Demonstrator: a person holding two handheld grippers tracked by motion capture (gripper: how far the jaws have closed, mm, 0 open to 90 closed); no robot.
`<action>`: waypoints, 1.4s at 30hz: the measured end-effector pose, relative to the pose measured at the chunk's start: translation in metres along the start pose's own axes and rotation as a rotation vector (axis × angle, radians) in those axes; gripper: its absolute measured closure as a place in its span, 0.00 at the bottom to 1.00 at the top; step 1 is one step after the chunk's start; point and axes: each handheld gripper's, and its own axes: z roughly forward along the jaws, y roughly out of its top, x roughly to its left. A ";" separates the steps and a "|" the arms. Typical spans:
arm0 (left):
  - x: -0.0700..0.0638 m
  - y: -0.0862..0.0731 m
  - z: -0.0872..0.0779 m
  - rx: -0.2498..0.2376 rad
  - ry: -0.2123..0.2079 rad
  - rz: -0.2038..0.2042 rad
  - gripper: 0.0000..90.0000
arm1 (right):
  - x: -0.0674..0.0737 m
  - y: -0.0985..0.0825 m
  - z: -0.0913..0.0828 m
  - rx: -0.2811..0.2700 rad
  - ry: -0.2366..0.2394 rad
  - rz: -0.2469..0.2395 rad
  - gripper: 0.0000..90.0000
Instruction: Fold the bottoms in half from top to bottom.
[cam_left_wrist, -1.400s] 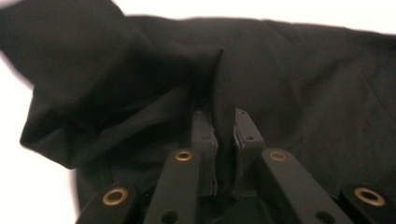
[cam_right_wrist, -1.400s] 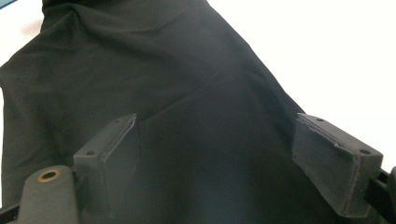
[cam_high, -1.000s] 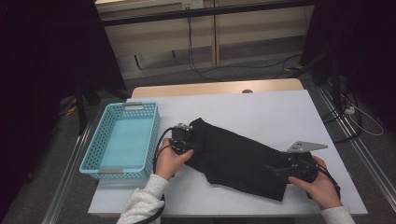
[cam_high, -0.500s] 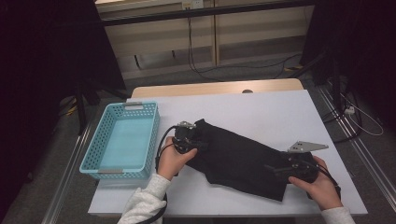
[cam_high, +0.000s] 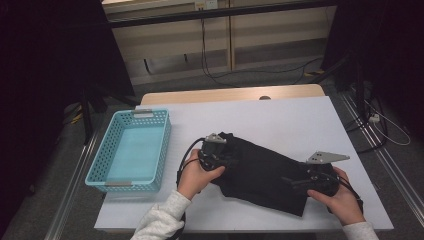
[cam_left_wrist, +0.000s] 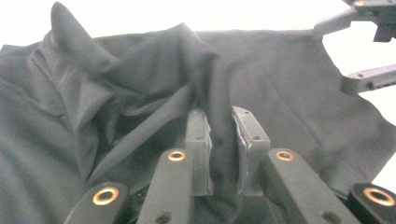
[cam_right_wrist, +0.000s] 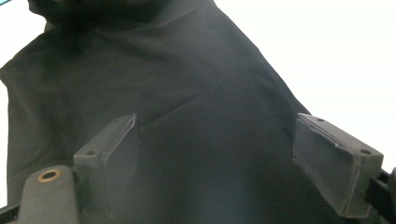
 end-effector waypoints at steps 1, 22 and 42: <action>-0.001 0.000 0.000 -0.003 0.000 0.009 0.82 | 0.001 0.000 0.000 0.000 0.000 -0.002 0.17; 0.043 -0.013 -0.038 -0.071 0.165 -0.012 0.23 | 0.033 0.016 0.028 0.000 0.018 -0.091 0.15; 0.053 -0.029 -0.044 -0.047 0.212 -0.075 0.16 | 0.082 0.031 0.065 0.088 0.121 -0.215 0.66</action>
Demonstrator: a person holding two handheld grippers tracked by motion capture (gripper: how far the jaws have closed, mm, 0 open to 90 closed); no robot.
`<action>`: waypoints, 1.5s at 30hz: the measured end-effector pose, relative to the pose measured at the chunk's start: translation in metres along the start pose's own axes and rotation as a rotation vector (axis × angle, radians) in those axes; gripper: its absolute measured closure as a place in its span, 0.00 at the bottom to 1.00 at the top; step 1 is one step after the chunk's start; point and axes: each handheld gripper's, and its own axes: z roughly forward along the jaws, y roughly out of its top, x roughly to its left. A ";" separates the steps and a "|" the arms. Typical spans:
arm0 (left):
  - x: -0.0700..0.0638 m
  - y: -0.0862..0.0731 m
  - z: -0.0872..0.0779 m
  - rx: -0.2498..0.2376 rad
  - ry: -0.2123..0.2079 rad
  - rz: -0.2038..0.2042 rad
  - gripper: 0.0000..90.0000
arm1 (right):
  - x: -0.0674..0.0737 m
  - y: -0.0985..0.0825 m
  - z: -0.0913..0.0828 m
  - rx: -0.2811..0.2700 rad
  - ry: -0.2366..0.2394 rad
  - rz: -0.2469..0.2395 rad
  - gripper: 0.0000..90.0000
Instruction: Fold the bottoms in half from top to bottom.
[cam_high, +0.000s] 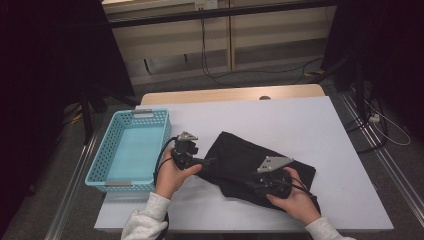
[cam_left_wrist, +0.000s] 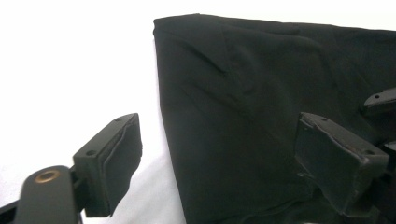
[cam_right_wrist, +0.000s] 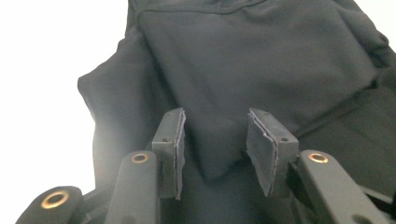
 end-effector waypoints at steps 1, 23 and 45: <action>0.000 0.000 0.000 0.002 0.000 -0.005 0.15 | 0.001 0.000 0.002 0.013 -0.004 -0.008 0.68; 0.003 -0.002 -0.005 -0.012 0.016 0.009 0.15 | -0.008 0.002 -0.015 -0.042 -0.032 -0.016 0.99; 0.006 -0.005 -0.003 0.017 0.013 -0.027 0.15 | -0.019 -0.008 -0.036 -0.072 -0.017 0.012 0.99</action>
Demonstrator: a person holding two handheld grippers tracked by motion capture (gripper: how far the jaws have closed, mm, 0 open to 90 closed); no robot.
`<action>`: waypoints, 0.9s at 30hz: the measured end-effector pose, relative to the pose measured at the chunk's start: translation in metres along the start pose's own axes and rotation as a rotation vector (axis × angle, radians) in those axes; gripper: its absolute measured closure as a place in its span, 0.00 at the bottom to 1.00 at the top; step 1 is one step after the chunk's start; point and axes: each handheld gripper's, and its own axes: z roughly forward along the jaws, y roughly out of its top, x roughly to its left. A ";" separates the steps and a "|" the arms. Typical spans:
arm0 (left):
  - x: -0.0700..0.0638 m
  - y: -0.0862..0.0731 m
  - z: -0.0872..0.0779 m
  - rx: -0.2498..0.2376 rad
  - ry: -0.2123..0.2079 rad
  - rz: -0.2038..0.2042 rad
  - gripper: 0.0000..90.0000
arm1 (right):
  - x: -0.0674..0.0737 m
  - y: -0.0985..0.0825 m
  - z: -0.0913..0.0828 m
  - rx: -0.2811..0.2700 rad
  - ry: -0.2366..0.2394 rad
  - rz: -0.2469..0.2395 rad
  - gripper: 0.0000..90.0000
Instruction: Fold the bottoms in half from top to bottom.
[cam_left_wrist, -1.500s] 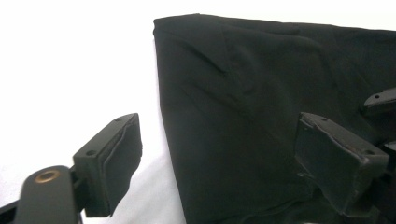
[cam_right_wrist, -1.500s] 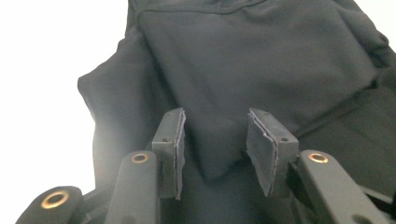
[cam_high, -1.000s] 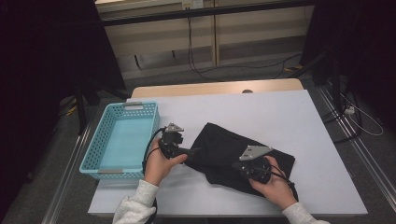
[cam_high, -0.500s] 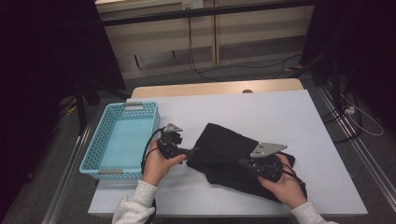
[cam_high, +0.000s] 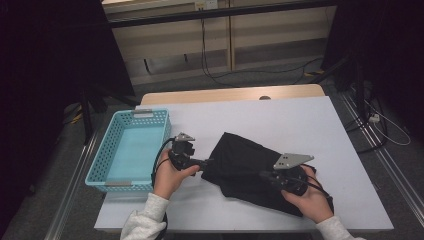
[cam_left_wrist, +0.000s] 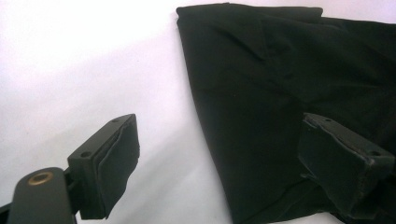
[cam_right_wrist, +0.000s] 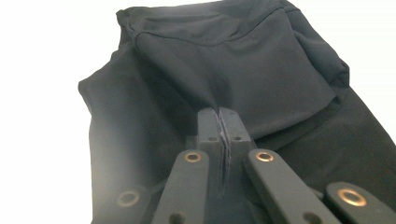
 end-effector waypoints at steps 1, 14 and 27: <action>0.000 0.000 0.000 0.001 -0.002 -0.005 0.15 | -0.001 0.000 -0.001 0.002 0.000 0.001 0.99; -0.002 0.003 0.004 0.012 -0.011 -0.004 0.16 | 0.000 -0.005 -0.015 -0.019 0.006 0.005 0.99; -0.003 0.004 0.007 0.027 -0.007 -0.004 0.16 | -0.001 -0.010 -0.024 -0.024 0.002 0.020 0.99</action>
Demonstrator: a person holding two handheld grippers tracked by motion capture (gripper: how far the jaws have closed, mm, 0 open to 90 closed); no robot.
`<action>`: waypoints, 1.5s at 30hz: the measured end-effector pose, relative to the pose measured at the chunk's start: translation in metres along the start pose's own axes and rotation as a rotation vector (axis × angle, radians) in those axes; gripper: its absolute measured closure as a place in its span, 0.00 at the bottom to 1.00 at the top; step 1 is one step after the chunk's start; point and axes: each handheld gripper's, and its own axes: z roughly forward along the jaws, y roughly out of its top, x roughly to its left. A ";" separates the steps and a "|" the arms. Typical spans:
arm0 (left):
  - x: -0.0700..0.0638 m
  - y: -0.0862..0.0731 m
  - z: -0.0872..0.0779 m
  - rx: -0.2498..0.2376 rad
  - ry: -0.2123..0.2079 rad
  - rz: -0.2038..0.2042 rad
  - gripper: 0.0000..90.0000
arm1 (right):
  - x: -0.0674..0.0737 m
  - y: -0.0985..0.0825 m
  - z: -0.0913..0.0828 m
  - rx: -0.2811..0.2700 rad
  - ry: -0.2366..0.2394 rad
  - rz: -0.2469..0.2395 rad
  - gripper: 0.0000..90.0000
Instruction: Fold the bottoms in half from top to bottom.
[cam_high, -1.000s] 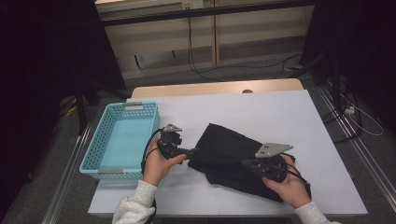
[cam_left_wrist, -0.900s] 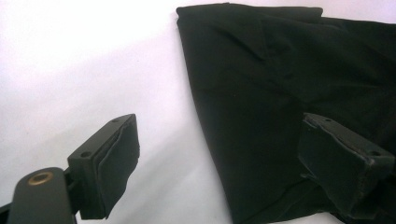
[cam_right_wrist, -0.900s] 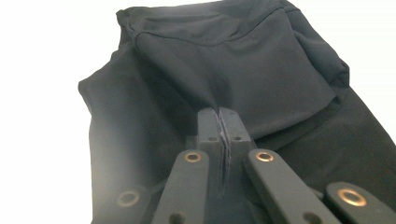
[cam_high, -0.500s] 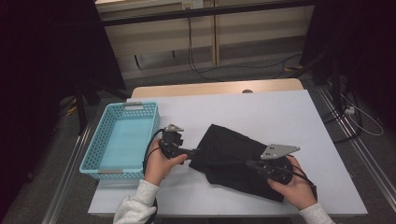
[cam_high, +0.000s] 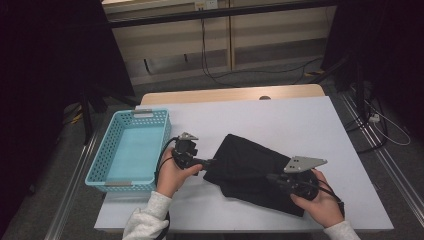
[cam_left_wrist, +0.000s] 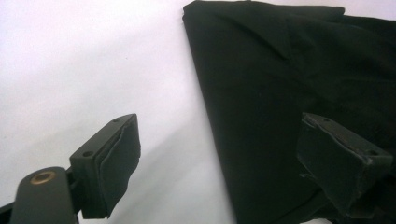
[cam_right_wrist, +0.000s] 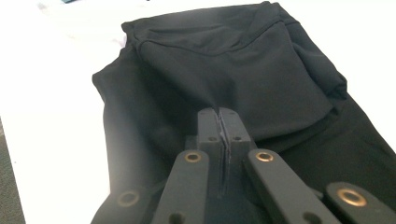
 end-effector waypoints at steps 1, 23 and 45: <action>0.000 0.000 0.000 -0.001 -0.004 0.003 0.16 | -0.001 -0.001 -0.001 -0.003 -0.001 0.002 0.99; 0.000 0.001 -0.001 0.005 0.000 0.003 0.15 | -0.003 -0.006 -0.005 0.019 0.012 0.010 0.99; 0.003 -0.003 -0.003 0.016 0.003 0.001 0.16 | -0.043 0.005 0.032 0.039 -0.169 0.049 0.65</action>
